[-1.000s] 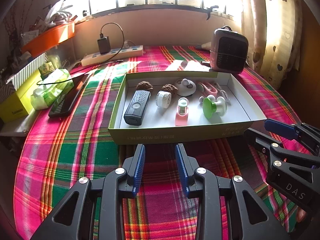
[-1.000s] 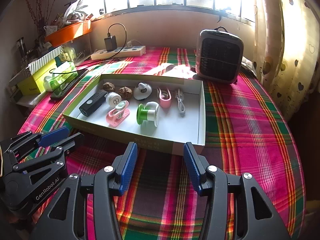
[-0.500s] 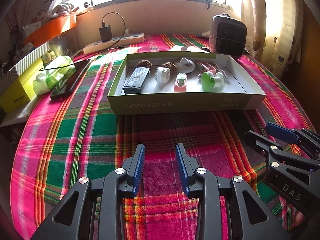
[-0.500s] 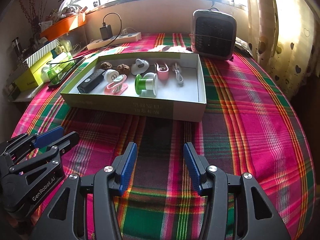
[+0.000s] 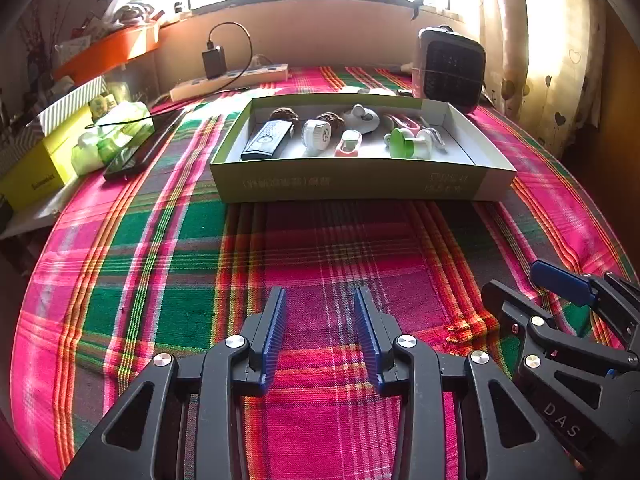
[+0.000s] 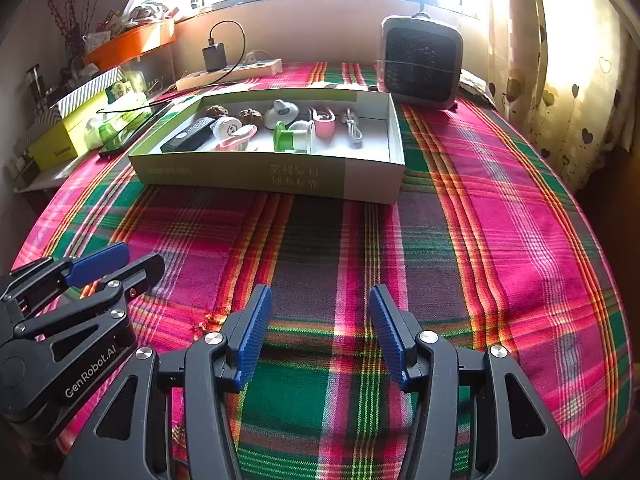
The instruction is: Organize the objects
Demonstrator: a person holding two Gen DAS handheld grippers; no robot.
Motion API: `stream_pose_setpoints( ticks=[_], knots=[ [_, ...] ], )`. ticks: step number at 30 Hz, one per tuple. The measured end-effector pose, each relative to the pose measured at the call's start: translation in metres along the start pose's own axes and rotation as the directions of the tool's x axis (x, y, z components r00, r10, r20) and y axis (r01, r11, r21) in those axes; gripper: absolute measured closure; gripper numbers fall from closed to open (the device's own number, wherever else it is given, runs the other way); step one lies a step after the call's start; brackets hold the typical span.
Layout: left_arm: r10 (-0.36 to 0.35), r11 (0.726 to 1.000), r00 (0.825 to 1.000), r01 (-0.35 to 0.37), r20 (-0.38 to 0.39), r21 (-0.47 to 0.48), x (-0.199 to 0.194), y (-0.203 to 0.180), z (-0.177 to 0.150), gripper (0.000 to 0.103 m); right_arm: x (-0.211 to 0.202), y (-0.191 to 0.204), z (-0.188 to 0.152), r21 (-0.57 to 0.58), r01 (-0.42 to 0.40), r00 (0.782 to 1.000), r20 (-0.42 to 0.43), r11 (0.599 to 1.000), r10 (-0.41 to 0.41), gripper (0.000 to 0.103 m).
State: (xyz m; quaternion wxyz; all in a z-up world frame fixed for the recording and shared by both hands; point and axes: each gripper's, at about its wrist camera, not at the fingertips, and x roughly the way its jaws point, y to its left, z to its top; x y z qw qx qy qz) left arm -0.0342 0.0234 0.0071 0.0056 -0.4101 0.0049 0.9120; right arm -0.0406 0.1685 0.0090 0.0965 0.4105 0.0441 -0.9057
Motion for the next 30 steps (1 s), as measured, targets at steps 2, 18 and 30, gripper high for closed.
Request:
stream_pose_setpoints(
  ticks=[2,18,30],
  knots=[
    [0.006,1.000,1.000,-0.006,0.015,-0.006,-0.002,-0.001,-0.003,0.069,-0.002,0.000,-0.003,0.008,0.002,1.000,0.008,1.000,-0.002,0.051],
    [0.011,1.000,0.999,-0.011,0.052,-0.007,-0.007,-0.005,-0.012,0.068,-0.007,0.003,-0.012,0.009,0.022,0.998,0.057,1.000,-0.023,0.050],
    [0.010,1.000,0.998,-0.010,0.057,-0.002,-0.008,-0.004,-0.013,0.068,-0.007,0.003,-0.012,0.011,0.026,0.998,0.059,1.000,-0.027,0.050]
  ],
)
